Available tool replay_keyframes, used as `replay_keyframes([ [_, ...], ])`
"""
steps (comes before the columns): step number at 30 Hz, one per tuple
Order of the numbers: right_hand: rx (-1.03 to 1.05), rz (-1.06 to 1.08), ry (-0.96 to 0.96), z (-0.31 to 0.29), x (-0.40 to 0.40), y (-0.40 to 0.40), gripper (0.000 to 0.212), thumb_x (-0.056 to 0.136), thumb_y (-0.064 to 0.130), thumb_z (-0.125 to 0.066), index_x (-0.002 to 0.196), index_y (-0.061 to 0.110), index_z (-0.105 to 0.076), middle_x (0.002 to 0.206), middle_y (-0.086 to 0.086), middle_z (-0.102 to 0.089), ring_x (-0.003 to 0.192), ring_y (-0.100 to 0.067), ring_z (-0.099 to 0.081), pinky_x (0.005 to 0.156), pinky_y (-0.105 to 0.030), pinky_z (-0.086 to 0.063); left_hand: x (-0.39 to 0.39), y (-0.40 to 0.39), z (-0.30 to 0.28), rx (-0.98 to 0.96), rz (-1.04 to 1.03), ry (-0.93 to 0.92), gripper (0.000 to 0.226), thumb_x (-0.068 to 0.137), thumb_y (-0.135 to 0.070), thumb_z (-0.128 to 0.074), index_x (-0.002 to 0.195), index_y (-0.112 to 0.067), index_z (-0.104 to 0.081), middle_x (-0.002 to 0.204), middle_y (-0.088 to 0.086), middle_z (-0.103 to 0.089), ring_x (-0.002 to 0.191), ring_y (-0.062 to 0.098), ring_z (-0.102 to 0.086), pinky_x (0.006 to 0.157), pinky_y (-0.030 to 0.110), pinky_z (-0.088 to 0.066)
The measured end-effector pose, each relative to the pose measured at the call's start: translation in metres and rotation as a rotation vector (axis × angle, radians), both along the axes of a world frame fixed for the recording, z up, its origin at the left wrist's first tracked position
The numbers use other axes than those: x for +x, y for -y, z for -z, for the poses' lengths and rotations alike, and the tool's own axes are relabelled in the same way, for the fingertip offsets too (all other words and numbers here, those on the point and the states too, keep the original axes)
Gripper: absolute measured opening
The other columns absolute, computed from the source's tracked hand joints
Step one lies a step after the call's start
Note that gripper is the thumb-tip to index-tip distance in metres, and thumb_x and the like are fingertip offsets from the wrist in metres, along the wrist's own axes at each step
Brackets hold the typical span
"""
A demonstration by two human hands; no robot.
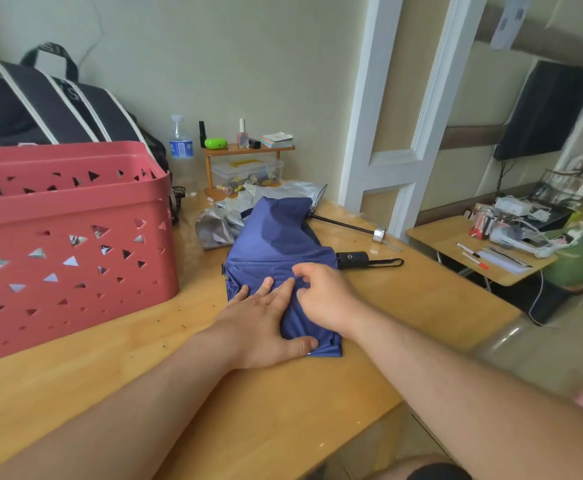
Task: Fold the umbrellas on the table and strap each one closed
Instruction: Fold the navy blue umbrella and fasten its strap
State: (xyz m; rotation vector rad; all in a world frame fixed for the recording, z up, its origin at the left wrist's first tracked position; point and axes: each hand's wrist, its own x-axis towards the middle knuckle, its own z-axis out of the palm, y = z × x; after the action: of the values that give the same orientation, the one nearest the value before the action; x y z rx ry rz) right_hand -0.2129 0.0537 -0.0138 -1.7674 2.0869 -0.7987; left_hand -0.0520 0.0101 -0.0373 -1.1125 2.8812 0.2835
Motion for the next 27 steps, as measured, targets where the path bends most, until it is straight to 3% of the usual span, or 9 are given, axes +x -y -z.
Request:
replay_keyframes([
  [5, 0.302, -0.074, -0.403, 0.025, -0.007, -0.020, 0.072, 0.105, 0.062, -0.020, 0.166, 0.031, 0.000, 0.171, 0.021, 0.012, 0.159, -0.011, 0.011, 0.127, -0.053, -0.004, 0.013, -0.008, -0.003, 0.016, -0.039, 0.061, 0.120, 0.078, -0.098, -0.027, 0.164, -0.027, 0.014, 0.172, -0.010, 0.018, 0.157, 0.009, 0.020, 0.130, 0.043, 0.007],
  [10, 0.400, -0.058, -0.438, 0.021, -0.025, -0.031, 0.080, 0.100, 0.074, -0.011, 0.165, 0.032, 0.009, 0.168, 0.021, 0.023, 0.157, -0.010, 0.019, 0.127, -0.056, 0.002, 0.056, -0.006, -0.024, 0.103, -0.094, 0.191, 0.113, 0.074, -0.100, -0.017, 0.165, -0.036, 0.006, 0.171, -0.018, 0.012, 0.158, 0.005, 0.010, 0.130, 0.041, 0.000],
  [13, 0.403, -0.051, -0.429, 0.021, -0.021, -0.029, 0.080, 0.100, 0.073, -0.011, 0.165, 0.031, 0.008, 0.168, 0.021, 0.023, 0.157, -0.011, 0.019, 0.126, -0.057, 0.003, 0.058, 0.000, -0.045, 0.105, -0.181, 0.144, 0.071, 0.097, -0.080, -0.025, 0.155, -0.043, -0.040, 0.166, -0.015, -0.033, 0.153, 0.015, -0.031, 0.123, 0.039, -0.028],
  [15, 0.403, -0.041, -0.430, 0.021, -0.018, -0.030, 0.079, 0.100, 0.072, -0.012, 0.165, 0.031, 0.007, 0.168, 0.020, 0.023, 0.157, -0.012, 0.018, 0.126, -0.058, 0.003, 0.035, 0.003, -0.056, -0.251, -0.182, 0.131, 0.041, 0.105, -0.055, -0.034, 0.119, -0.033, -0.065, 0.129, -0.001, -0.068, 0.119, 0.029, -0.062, 0.094, 0.038, -0.048],
  [17, 0.391, -0.041, -0.425, 0.020, -0.019, -0.030, 0.079, 0.101, 0.072, -0.013, 0.166, 0.031, 0.005, 0.169, 0.020, 0.021, 0.158, -0.012, 0.017, 0.126, -0.059, 0.003, 0.007, 0.006, -0.051, -0.485, -0.087, -0.038, 0.028, 0.101, -0.029, -0.044, 0.119, -0.030, -0.065, 0.119, 0.003, -0.070, 0.110, 0.031, -0.064, 0.086, 0.039, -0.052],
  [19, 0.384, -0.041, -0.425, 0.020, -0.019, -0.030, 0.080, 0.100, 0.072, -0.014, 0.166, 0.031, 0.004, 0.169, 0.020, 0.020, 0.158, -0.012, 0.017, 0.126, -0.059, 0.002, -0.011, 0.013, -0.035, -0.340, 0.032, -0.137, 0.049, 0.104, -0.025, -0.045, 0.153, -0.024, -0.046, 0.152, 0.003, -0.054, 0.140, 0.026, -0.048, 0.110, 0.041, -0.042],
  [21, 0.388, -0.048, -0.423, 0.021, -0.020, -0.030, 0.081, 0.100, 0.073, -0.013, 0.166, 0.031, 0.005, 0.169, 0.021, 0.020, 0.158, -0.011, 0.017, 0.126, -0.058, 0.002, -0.007, 0.016, -0.018, -0.179, 0.058, 0.004, 0.062, 0.110, -0.043, -0.032, 0.167, -0.026, -0.012, 0.174, -0.007, -0.012, 0.160, 0.017, -0.004, 0.129, 0.043, -0.009],
  [23, 0.390, -0.055, -0.423, 0.021, -0.022, -0.030, 0.081, 0.099, 0.074, -0.012, 0.166, 0.031, 0.006, 0.169, 0.022, 0.021, 0.157, -0.010, 0.017, 0.126, -0.058, 0.002, 0.011, 0.021, -0.003, -0.095, -0.005, 0.096, 0.072, 0.106, -0.064, -0.018, 0.166, -0.033, 0.006, 0.171, -0.018, 0.015, 0.156, 0.010, 0.024, 0.127, 0.047, 0.013],
  [27, 0.392, -0.060, -0.419, 0.022, -0.022, -0.028, 0.082, 0.099, 0.074, -0.013, 0.166, 0.031, 0.006, 0.168, 0.022, 0.021, 0.157, -0.010, 0.018, 0.126, -0.058, 0.003, 0.042, 0.023, 0.001, -0.030, -0.079, 0.125, 0.090, 0.090, -0.087, -0.011, 0.163, -0.040, 0.011, 0.166, -0.025, 0.022, 0.153, 0.005, 0.027, 0.126, 0.050, 0.016],
])
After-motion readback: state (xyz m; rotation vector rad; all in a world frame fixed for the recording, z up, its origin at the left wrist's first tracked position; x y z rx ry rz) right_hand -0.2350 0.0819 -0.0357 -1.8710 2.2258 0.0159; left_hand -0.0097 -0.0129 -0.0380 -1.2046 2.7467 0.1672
